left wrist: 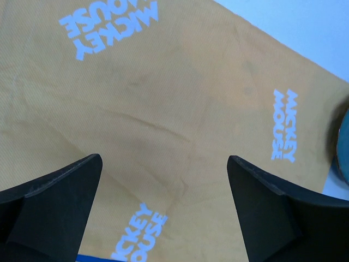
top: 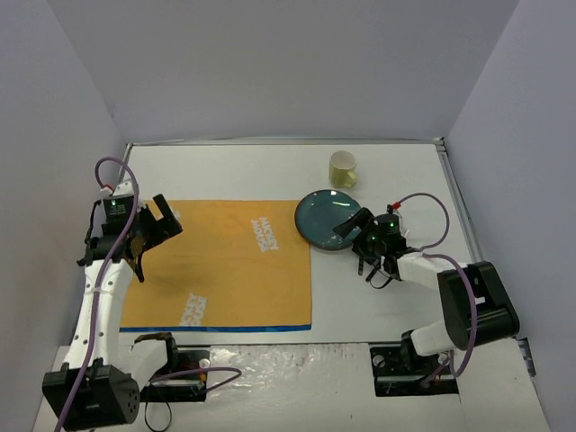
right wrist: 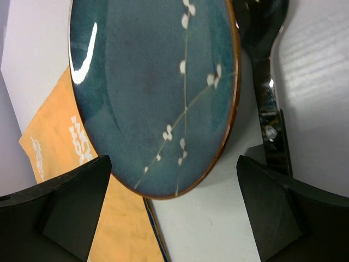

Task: Set the dinner table for one person

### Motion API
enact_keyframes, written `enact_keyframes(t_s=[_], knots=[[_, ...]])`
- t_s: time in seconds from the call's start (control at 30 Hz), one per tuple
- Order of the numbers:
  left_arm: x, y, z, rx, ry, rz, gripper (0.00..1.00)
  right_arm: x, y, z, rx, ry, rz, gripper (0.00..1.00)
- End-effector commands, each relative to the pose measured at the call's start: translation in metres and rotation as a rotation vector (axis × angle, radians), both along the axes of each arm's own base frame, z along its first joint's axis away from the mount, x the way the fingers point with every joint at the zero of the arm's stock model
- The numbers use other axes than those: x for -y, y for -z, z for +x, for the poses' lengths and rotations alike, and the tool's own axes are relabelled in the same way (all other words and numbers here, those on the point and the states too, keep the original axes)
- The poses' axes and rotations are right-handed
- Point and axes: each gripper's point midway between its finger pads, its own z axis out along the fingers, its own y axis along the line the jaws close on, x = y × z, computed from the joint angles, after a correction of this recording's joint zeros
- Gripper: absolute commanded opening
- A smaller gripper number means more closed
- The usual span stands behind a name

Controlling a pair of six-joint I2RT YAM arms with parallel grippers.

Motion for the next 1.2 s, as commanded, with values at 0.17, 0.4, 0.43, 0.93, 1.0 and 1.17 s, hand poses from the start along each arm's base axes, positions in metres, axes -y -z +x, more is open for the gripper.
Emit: enact_keyframes(t_s=[0.17,0.4,0.43,0.93,1.0,1.17], knots=[[0.017,0.007,-0.024,-0.016,0.118,0.034,0.97,-0.007,-0.005,0.038,0.096,0.108,0.103,0.9],[0.018,0.003,-0.022,-0.011,0.124,0.04,0.97,0.01,0.03,0.028,0.025,0.217,0.088,0.56],[0.017,0.003,-0.022,-0.013,0.122,0.04,0.97,0.013,0.036,0.025,0.012,0.232,0.082,0.47],[0.024,-0.022,-0.016,0.001,0.137,0.027,0.97,0.023,-0.024,0.023,0.141,0.223,0.115,0.0],[0.025,-0.035,-0.013,0.013,0.139,0.026,0.97,0.019,-0.053,0.026,0.203,0.192,0.131,0.0],[0.029,-0.068,-0.006,0.046,0.15,0.029,0.97,0.006,-0.117,0.024,0.331,0.084,0.155,0.0]])
